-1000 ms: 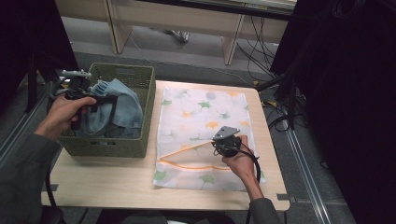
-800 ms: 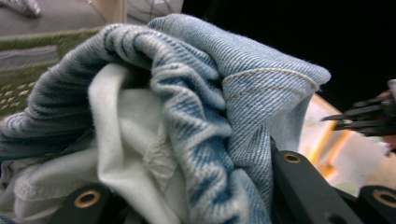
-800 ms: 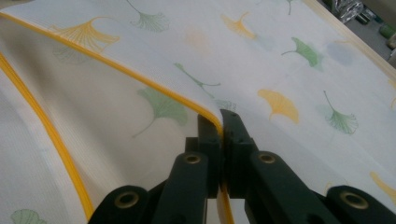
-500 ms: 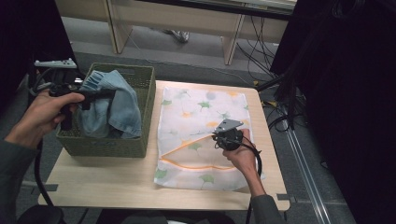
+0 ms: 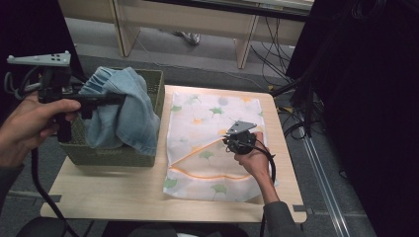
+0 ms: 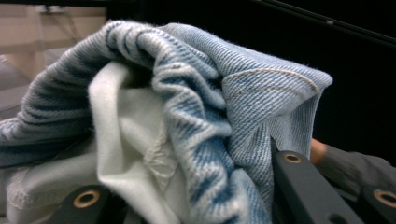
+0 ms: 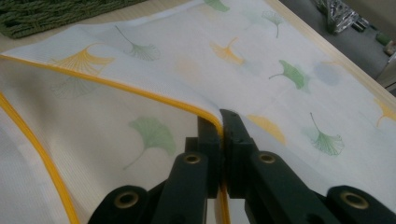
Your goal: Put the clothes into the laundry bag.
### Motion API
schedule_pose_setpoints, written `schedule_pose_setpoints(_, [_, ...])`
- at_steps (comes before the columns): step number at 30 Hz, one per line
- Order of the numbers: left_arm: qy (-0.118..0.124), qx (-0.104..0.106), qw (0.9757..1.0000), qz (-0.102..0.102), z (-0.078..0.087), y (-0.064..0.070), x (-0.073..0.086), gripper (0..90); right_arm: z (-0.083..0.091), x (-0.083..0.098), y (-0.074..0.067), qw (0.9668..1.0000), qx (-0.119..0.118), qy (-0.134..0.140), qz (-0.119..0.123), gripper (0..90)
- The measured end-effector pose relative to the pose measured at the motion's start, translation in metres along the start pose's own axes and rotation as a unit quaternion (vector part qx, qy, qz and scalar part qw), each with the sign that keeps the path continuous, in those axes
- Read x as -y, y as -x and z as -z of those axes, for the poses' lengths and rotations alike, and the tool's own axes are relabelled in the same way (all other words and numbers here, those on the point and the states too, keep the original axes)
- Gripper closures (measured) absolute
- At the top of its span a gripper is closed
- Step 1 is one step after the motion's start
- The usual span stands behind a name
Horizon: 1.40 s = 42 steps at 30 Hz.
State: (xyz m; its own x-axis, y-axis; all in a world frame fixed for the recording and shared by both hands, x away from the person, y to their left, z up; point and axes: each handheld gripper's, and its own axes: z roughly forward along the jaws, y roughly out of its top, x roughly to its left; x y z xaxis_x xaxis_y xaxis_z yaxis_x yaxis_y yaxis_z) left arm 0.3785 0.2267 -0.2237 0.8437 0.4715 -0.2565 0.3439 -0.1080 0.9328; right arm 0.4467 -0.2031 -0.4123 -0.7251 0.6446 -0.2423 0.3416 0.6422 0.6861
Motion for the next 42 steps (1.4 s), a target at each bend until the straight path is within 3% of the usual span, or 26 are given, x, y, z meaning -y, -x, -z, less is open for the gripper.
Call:
schedule_pose_setpoints(3, [0.004, 0.026, 0.9996, -0.009, -0.005, 0.016, -0.007, 70.1, 0.0, 0.0, 0.0, 1.0, -0.002, 0.0, 0.001, 88.4])
schedule_pose_setpoints(5, [0.015, 0.061, 0.9978, -0.019, -0.012, 0.032, -0.014, 70.1, 0.0, 0.0, 0.0, 1.0, -0.001, 0.002, -0.005, 88.4])
schedule_pose_setpoints(6, [0.015, 0.061, 0.9978, -0.019, -0.012, 0.032, -0.014, 70.1, 0.0, 0.0, 0.0, 1.0, -0.001, 0.002, -0.005, 88.4])
schedule_pose_setpoints(8, [0.017, 0.075, 0.9967, -0.028, -0.017, 0.045, -0.02, 70.1, 0.0, 0.0, 0.0, 1.0, -0.003, 0.0, -0.001, 88.4])
schedule_pose_setpoints(13, [0.026, 0.134, 0.9903, -0.028, -0.038, 0.067, -0.032, 69.7, 0.0, 0.0, -0.002, 0.9999, -0.008, -0.001, -0.006, 88.4])
schedule_pose_setpoints(16, [0.023, 0.147, 0.9886, -0.022, -0.05, 0.07, -0.026, 69.5, 0.001, 0.0, 0.0, 0.9999, -0.009, 0.002, -0.005, 88.4])
schedule_pose_setpoints(17, [0.022, 0.151, 0.9881, -0.018, -0.056, 0.07, -0.021, 69.4, 0.002, 0.001, 0.0, 0.9998, -0.011, 0.006, -0.015, 88.4])
schedule_pose_setpoints(21, [0.008, 0.165, 0.9862, -0.016, -0.088, 0.071, 0.001, 69.3, 0.004, 0.002, 0.001, 0.9997, -0.013, 0.007, -0.02, 88.4])
schedule_pose_setpoints(22, [0.008, 0.165, 0.9862, -0.016, -0.088, 0.071, 0.001, 69.3, 0.004, 0.002, 0.001, 0.9997, -0.013, 0.007, -0.02, 88.4])
schedule_pose_setpoints(24, [-0.001, 0.152, 0.9878, -0.032, -0.1, 0.073, 0.009, 69.2, 0.004, 0.002, 0.003, 0.9997, -0.016, 0.009, -0.016, 88.4])
schedule_pose_setpoints(25, [-0.014, 0.153, 0.9873, -0.041, -0.116, 0.076, 0.02, 69.1, 0.003, 0.002, 0.003, 0.9996, -0.019, 0.011, -0.019, 88.4])
schedule_pose_setpoints(26, [-0.014, 0.153, 0.9873, -0.041, -0.116, 0.076, 0.02, 69.1, 0.003, 0.002, 0.003, 0.9996, -0.019, 0.011, -0.019, 88.4])
schedule_pose_setpoints(28, [-0.041, 0.131, 0.9885, -0.063, -0.136, 0.081, 0.039, 68.8, 0.002, 0.002, 0.004, 0.9996, -0.016, 0.012, -0.018, 88.4])
schedule_pose_setpoints(30, [-0.082, 0.125, 0.986, -0.074, -0.163, 0.082, 0.064, 68.5, 0.002, 0.003, 0.003, 0.9993, -0.017, 0.011, -0.03, 88.6])
schedule_pose_setpoints(33, [-0.134, 0.108, 0.9829, -0.065, -0.207, 0.07, 0.105, 68.4, 0.003, 0.003, 0.004, 0.9994, -0.015, 0.016, -0.025, 88.8])
schedule_pose_setpoints(34, [-0.154, 0.1, 0.9818, -0.05, -0.222, 0.064, 0.116, 68.4, 0.004, 0.003, 0.004, 0.9993, -0.014, 0.015, -0.033, 88.8])
schedule_pose_setpoints(36, [-0.189, 0.098, 0.9761, -0.046, -0.247, 0.053, 0.132, 68.4, 0.005, 0.002, 0.003, 0.9992, -0.017, 0.018, -0.032, 88.9])
schedule_pose_setpoints(37, [-0.193, 0.101, 0.9753, -0.037, -0.258, 0.048, 0.138, 68.4, 0.005, 0.001, 0.004, 0.9993, -0.017, 0.027, -0.019, 88.9])
schedule_pose_setpoints(38, [-0.199, 0.11, 0.9736, -0.022, -0.267, 0.044, 0.143, 68.3, 0.006, 0.0, 0.003, 0.999, -0.015, 0.024, -0.033, 89.0])
schedule_pose_setpoints(39, [-0.213, 0.116, 0.97, -0.014, -0.275, 0.042, 0.148, 67.9, 0.008, 0.0, 0.004, 0.9989, -0.015, 0.028, -0.033, 89.0])
schedule_pose_setpoints(40, [-0.229, 0.133, 0.9642, -0.016, -0.283, 0.043, 0.153, 67.9, 0.008, 0.0, 0.004, 0.9989, -0.015, 0.028, -0.033, 89.0])
schedule_pose_setpoints(41, [-0.242, 0.134, 0.9608, -0.019, -0.289, 0.047, 0.16, 67.6, 0.008, -0.001, 0.006, 0.9989, -0.02, 0.035, -0.022, 89.0])
schedule_pose_setpoints(42, [-0.25, 0.136, 0.9583, -0.025, -0.293, 0.05, 0.165, 67.5, 0.009, -0.001, 0.006, 0.9985, -0.024, 0.04, -0.028, 89.0])
